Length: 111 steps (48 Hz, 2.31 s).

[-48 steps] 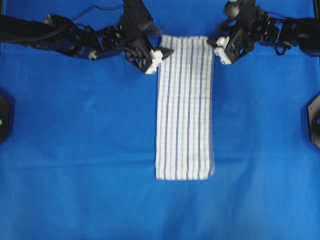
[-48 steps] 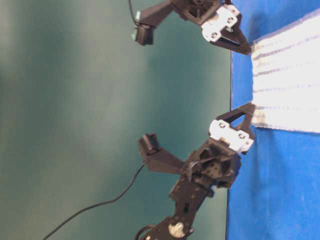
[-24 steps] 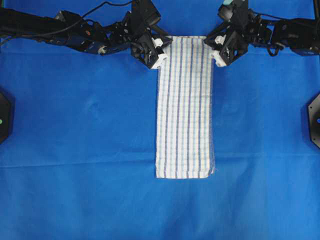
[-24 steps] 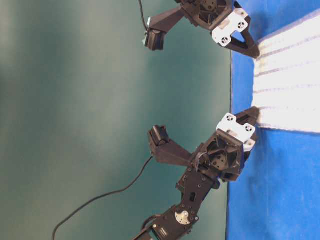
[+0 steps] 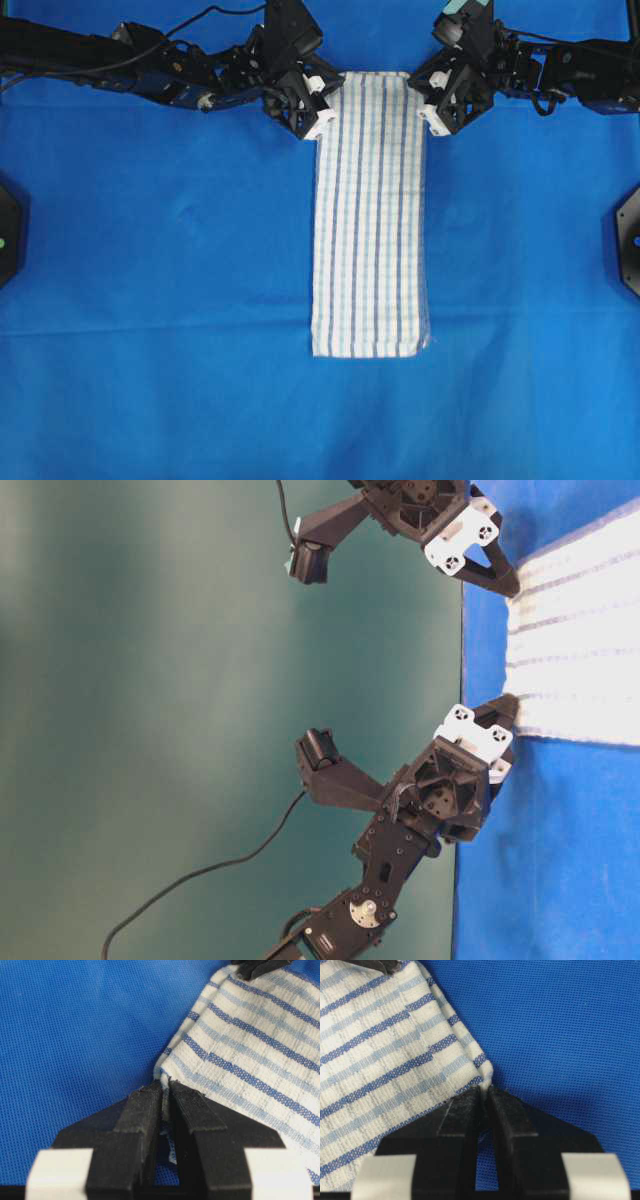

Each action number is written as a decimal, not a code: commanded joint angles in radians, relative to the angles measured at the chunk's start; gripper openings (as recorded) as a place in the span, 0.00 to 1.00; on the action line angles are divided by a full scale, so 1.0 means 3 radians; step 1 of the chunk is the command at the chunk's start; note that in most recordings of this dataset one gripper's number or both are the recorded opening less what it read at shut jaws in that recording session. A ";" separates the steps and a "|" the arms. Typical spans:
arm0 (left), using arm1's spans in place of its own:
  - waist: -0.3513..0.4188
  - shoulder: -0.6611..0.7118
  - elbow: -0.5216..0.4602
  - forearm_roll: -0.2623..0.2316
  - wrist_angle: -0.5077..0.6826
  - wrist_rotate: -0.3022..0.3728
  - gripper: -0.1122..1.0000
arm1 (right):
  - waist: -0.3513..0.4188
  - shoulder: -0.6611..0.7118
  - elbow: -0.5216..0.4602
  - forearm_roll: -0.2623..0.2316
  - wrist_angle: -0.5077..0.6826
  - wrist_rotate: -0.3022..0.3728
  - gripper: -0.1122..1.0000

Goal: Fold the blue towel.
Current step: 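Grasp the strip's top corners with both grippers, then fold the top end down toward the bottom end of the strip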

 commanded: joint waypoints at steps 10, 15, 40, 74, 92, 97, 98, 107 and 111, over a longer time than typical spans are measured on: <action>0.0036 -0.0159 -0.0164 0.0000 0.0026 0.0026 0.13 | -0.0123 -0.0159 -0.0036 -0.0005 0.0000 0.0000 0.18; 0.0092 -0.0159 -0.0240 0.0005 0.0087 0.0026 0.13 | -0.0205 -0.0194 -0.0061 -0.0005 0.0000 0.0000 0.18; 0.0210 -0.0210 -0.0378 0.0005 0.0302 0.0031 0.13 | -0.0353 -0.0256 -0.0092 -0.0010 0.0005 0.0010 0.18; -0.0649 -0.0951 0.0399 0.0026 0.0281 0.0235 0.13 | 0.0695 -0.1606 0.0752 0.0077 0.0184 0.0118 0.18; -0.1212 -0.1161 0.0634 0.0015 0.0332 0.0169 0.13 | 0.1611 -0.1820 0.0910 0.0179 0.0496 0.0291 0.18; -0.1335 -0.1156 0.0634 0.0010 0.0409 0.0159 0.13 | 0.1764 -0.1795 0.0905 0.0189 0.0506 0.0353 0.18; -0.1360 -0.1156 0.0634 0.0010 0.0424 0.0159 0.13 | 0.1790 -0.1785 0.0905 0.0189 0.0501 0.0368 0.18; -0.1570 -0.1135 0.0629 0.0005 0.0455 0.0159 0.13 | 0.1994 -0.1682 0.0859 0.0189 0.0547 0.0440 0.18; -0.1631 -0.1135 0.0639 0.0005 0.0455 0.0159 0.13 | 0.2066 -0.1611 0.0828 0.0189 0.0552 0.0460 0.18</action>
